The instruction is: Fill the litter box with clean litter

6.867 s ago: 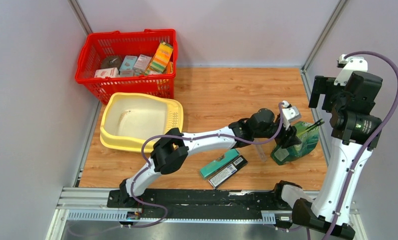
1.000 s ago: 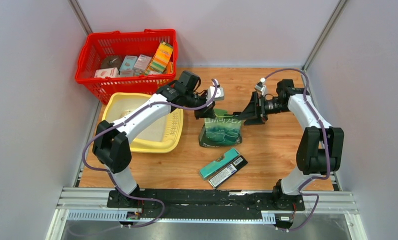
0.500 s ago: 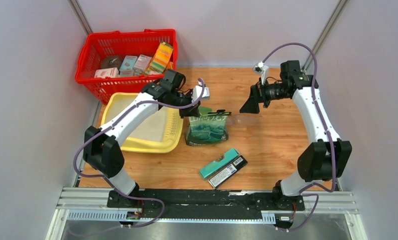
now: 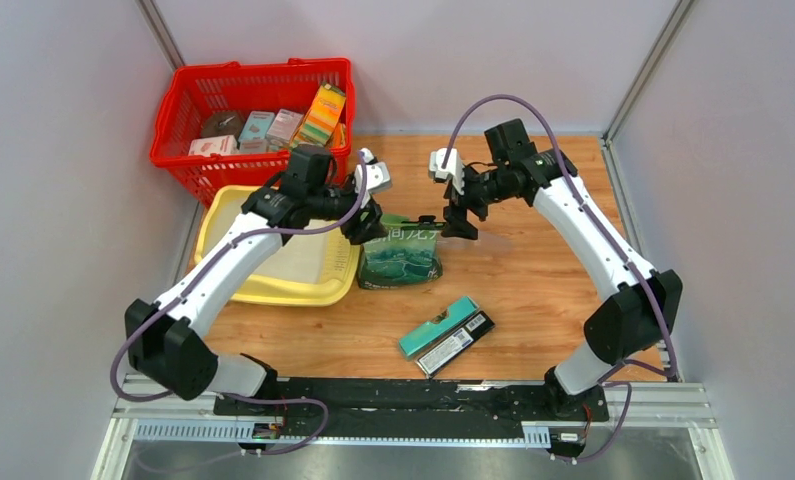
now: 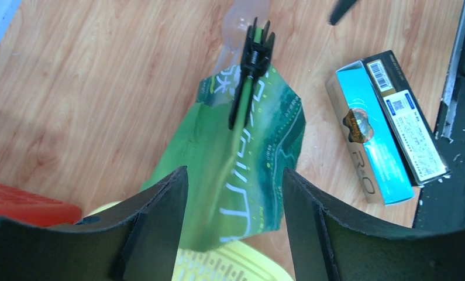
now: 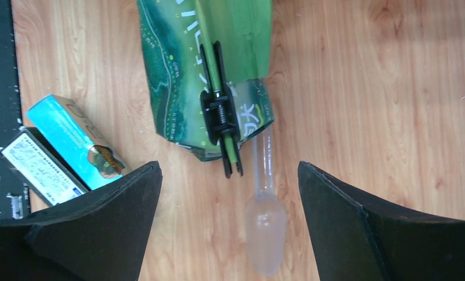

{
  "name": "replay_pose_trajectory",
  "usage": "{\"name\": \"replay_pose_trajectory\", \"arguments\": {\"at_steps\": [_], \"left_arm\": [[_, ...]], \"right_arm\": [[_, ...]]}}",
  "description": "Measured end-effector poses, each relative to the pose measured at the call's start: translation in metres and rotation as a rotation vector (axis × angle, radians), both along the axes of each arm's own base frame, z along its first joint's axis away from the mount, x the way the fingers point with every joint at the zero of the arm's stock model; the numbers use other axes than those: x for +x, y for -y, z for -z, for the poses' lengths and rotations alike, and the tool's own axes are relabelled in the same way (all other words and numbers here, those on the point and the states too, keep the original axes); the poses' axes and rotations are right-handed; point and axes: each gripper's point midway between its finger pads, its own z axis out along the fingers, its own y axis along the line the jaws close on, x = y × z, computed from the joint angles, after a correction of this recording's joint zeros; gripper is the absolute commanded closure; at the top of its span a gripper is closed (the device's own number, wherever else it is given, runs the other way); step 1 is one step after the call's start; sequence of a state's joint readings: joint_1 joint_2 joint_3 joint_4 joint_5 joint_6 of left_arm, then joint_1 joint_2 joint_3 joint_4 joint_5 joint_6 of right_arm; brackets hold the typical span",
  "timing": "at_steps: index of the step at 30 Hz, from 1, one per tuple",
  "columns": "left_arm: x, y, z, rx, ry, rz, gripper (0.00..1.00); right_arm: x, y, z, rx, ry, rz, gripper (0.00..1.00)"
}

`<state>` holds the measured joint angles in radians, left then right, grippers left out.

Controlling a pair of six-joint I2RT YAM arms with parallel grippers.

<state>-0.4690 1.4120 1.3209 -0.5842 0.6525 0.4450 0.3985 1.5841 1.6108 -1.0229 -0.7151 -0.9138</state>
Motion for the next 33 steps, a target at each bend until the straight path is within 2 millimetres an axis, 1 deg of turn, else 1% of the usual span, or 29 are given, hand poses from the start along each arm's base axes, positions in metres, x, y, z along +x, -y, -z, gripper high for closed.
{"name": "replay_pose_trajectory", "arguments": {"at_steps": [1, 3, 4, 6, 7, 8, 12, 13, 15, 17, 18, 19, 21, 22, 23, 26, 29, 31, 33], "left_arm": [[-0.001, -0.001, 0.000, -0.003, 0.001, -0.003, 0.31], [-0.012, -0.007, -0.002, -0.017, -0.001, -0.024, 0.32], [-0.017, -0.010, -0.001, -0.020, -0.004, -0.032, 0.32], [-0.025, -0.015, 0.002, -0.022, -0.014, -0.052, 0.32], [-0.028, -0.019, 0.004, -0.022, -0.021, -0.065, 0.31], [-0.031, -0.022, 0.007, -0.020, -0.028, -0.075, 0.32], [-0.037, -0.033, 0.016, -0.008, -0.045, -0.117, 0.31], [-0.037, -0.036, 0.018, -0.005, -0.048, -0.130, 0.31], [-0.036, -0.041, 0.021, 0.001, -0.052, -0.155, 0.32], [-0.034, -0.045, 0.022, 0.001, -0.056, -0.174, 0.32], [-0.034, -0.046, 0.022, 0.001, -0.059, -0.182, 0.32], [-0.033, -0.047, 0.023, 0.001, -0.062, -0.188, 0.32], [-0.033, -0.049, 0.023, 0.002, -0.064, -0.198, 0.32], [-0.032, -0.050, 0.024, 0.003, -0.065, -0.202, 0.32], [-0.032, -0.050, 0.024, 0.002, -0.067, -0.203, 0.32], [-0.032, -0.050, 0.025, 0.000, -0.069, -0.207, 0.32], [-0.031, -0.049, 0.024, -0.008, -0.071, -0.211, 0.33], [-0.031, -0.048, 0.023, -0.015, -0.071, -0.210, 0.33], [-0.031, -0.047, 0.022, -0.021, -0.074, -0.209, 0.33]], "right_arm": [[0.002, -0.002, 0.001, -0.006, 0.009, -0.005, 0.14], [0.007, -0.007, 0.003, -0.019, 0.026, -0.021, 0.17], [0.010, -0.010, 0.004, -0.024, 0.032, -0.029, 0.21], [0.014, -0.015, 0.005, -0.031, 0.044, -0.044, 0.26], [0.016, -0.020, 0.004, -0.032, 0.049, -0.055, 0.30], [0.016, -0.024, 0.005, -0.034, 0.052, -0.068, 0.32], [0.012, -0.039, 0.012, -0.050, 0.038, -0.115, 0.38], [0.011, -0.042, 0.013, -0.055, 0.036, -0.123, 0.41], [0.006, -0.045, 0.019, -0.072, 0.025, -0.139, 0.44], [0.005, -0.047, 0.022, -0.084, 0.025, -0.147, 0.52], [0.005, -0.047, 0.023, -0.090, 0.027, -0.148, 0.56], [0.004, -0.047, 0.023, -0.094, 0.030, -0.150, 0.71], [0.006, -0.046, 0.024, -0.105, 0.035, -0.146, 0.86], [0.006, -0.045, 0.025, -0.110, 0.039, -0.146, 0.98], [0.006, -0.045, 0.025, -0.112, 0.041, -0.144, 1.00], [0.008, -0.042, 0.023, -0.121, 0.046, -0.122, 1.00], [0.010, -0.035, 0.014, -0.116, 0.048, -0.080, 1.00], [0.015, -0.021, 0.001, -0.096, 0.052, -0.019, 1.00], [0.023, 0.004, -0.017, -0.074, 0.071, 0.068, 1.00]]}}
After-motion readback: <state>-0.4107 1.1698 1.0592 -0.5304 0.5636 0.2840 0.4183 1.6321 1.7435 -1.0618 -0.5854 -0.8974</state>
